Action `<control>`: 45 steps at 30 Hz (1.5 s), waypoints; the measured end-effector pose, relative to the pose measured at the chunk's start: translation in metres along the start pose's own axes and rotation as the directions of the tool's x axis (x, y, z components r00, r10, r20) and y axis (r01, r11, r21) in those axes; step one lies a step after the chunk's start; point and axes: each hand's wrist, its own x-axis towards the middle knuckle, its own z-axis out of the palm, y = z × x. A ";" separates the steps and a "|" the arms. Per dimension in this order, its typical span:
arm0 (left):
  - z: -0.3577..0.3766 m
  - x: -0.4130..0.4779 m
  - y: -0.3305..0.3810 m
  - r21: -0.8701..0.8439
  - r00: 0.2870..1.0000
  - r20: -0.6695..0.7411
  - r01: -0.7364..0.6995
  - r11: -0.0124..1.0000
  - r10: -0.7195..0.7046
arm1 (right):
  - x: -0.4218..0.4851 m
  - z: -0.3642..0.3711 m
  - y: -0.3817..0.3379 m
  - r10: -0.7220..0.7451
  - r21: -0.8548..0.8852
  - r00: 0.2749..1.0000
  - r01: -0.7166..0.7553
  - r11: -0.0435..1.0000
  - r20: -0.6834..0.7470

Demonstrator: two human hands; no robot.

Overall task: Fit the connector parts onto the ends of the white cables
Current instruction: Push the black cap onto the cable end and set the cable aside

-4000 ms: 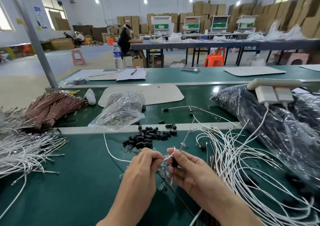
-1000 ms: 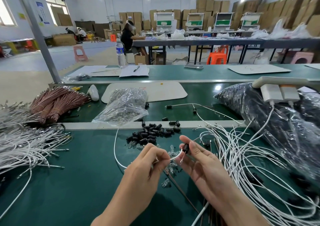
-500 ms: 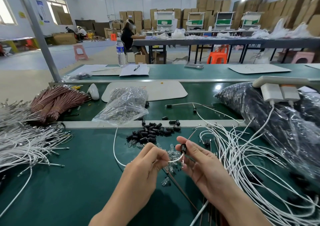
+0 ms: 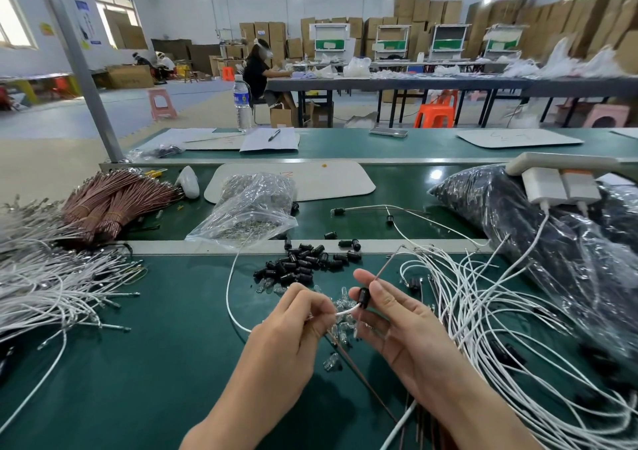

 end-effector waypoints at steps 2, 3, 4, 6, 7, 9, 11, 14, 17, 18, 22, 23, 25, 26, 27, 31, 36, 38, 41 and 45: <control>0.001 -0.001 0.001 0.020 1.000 -0.007 0.004 1.000 -0.004 | 0.000 0.000 0.001 0.004 -0.006 1.000 -0.004 1.000 0.009; 0.001 -0.001 0.002 0.028 1.000 -0.009 0.008 1.000 -0.007 | 0.000 0.000 0.002 0.003 -0.007 1.000 -0.003 1.000 0.011; 0.002 -0.001 0.003 0.035 1.000 -0.014 0.014 0.999 -0.014 | 0.001 0.000 0.002 0.001 -0.002 1.000 -0.001 1.000 0.012; 0.002 -0.001 0.005 0.048 0.999 -0.031 0.034 0.998 -0.032 | 0.001 0.000 0.003 -0.002 0.014 1.000 0.002 1.000 0.016; 0.002 -0.001 0.006 0.054 0.998 -0.041 0.041 0.998 -0.038 | 0.001 0.000 0.003 -0.003 0.023 1.000 0.002 1.000 0.019; 0.002 -0.001 0.008 0.068 0.997 -0.065 0.045 0.997 -0.040 | 0.001 0.000 0.003 -0.001 0.043 1.000 0.001 0.999 0.019; 0.000 -0.001 0.009 0.118 0.996 -0.086 0.023 0.993 -0.012 | 0.002 0.001 0.004 0.003 0.059 1.000 -0.004 0.998 0.013; -0.002 0.000 0.013 0.202 0.992 -0.109 -0.039 0.979 0.062 | 0.003 0.001 0.005 0.010 0.074 1.000 -0.010 0.997 0.002; -0.002 0.001 0.016 0.255 0.987 -0.128 -0.059 0.965 0.094 | 0.004 0.000 0.006 0.013 0.089 1.000 -0.014 0.996 0.001; -0.002 0.001 0.015 0.262 0.986 -0.134 -0.058 0.963 0.096 | 0.004 0.000 0.007 0.016 0.090 1.000 -0.016 0.996 0.000; 0.000 0.002 0.016 0.248 0.986 -0.154 -0.016 0.969 0.056 | 0.005 0.000 0.009 0.025 0.068 1.000 -0.025 0.997 -0.002; 0.000 0.001 0.017 0.237 0.986 -0.159 0.000 0.972 0.039 | 0.005 0.001 0.010 0.028 0.066 1.000 -0.028 0.997 -0.002; 0.001 0.001 0.017 0.217 0.985 -0.173 0.031 0.976 0.007 | 0.005 0.001 0.009 0.030 0.089 1.000 -0.030 0.996 -0.002; 0.002 0.001 0.017 0.223 0.983 -0.181 0.043 0.974 -0.002 | 0.005 0.000 0.009 0.032 0.104 0.999 -0.032 0.994 -0.002; 0.003 0.001 0.017 0.233 0.984 -0.179 0.049 0.971 -0.006 | 0.005 0.001 0.009 0.038 0.121 0.999 -0.038 0.992 0.000; 0.002 -0.001 0.018 0.268 0.988 -0.148 0.007 0.963 0.034 | 0.004 0.000 0.010 0.038 0.160 0.999 -0.033 0.987 -0.025; 0.003 -0.001 0.021 0.288 0.985 -0.153 -0.038 0.957 0.085 | 0.003 -0.001 0.013 0.033 0.148 0.999 -0.028 0.989 -0.031; 0.004 -0.001 0.022 0.295 0.985 -0.144 -0.045 0.954 0.091 | 0.004 -0.001 0.013 0.007 0.151 0.999 -0.002 0.989 -0.034; 0.004 0.002 0.019 0.286 0.984 -0.162 -0.029 0.958 0.078 | 0.006 -0.001 0.013 -0.028 0.154 0.998 0.036 0.987 -0.058; 0.006 -0.001 0.016 0.256 0.992 -0.130 0.023 0.966 0.011 | 0.006 0.001 0.015 -0.015 0.116 0.999 0.021 0.993 -0.046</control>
